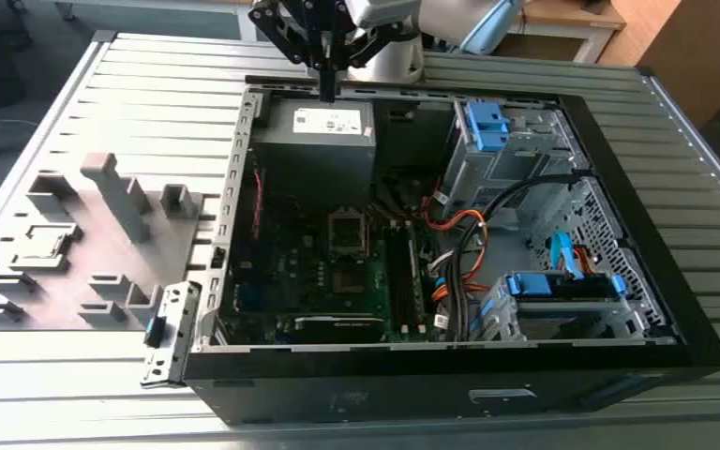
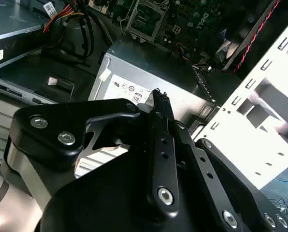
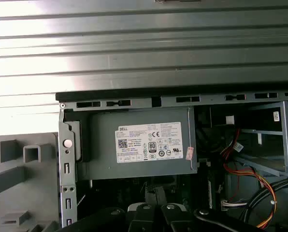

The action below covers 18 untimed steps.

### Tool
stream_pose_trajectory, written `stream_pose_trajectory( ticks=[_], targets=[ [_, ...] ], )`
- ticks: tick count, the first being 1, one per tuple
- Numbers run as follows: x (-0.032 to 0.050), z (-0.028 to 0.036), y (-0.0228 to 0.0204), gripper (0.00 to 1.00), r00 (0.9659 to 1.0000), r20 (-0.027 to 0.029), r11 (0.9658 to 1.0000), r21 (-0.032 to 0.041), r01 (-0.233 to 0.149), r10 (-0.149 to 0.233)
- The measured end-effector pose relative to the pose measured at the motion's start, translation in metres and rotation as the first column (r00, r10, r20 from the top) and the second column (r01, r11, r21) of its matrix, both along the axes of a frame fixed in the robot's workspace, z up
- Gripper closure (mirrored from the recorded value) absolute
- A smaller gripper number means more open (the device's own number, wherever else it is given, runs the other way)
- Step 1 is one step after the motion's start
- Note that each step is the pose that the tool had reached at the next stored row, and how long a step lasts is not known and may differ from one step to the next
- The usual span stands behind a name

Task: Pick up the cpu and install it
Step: 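Reach for the cpu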

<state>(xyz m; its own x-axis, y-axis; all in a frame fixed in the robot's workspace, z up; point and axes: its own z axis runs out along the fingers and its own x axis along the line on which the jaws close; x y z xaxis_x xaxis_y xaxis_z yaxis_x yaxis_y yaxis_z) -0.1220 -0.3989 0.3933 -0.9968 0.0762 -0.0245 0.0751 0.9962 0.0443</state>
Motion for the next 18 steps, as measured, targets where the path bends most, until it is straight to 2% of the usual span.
stream_pose_trajectory(
  ticks=[7, 18],
  targets=[
    [-0.0007, 0.0000, 0.0000, 0.89, 1.0000, -0.0001, 1.0000, -0.0001, 0.000, 0.000],
    [-0.0110, -0.0002, 0.0000, 0.89, 1.0000, 0.0000, 1.0000, 0.0000, 0.000, 0.000]
  ],
)
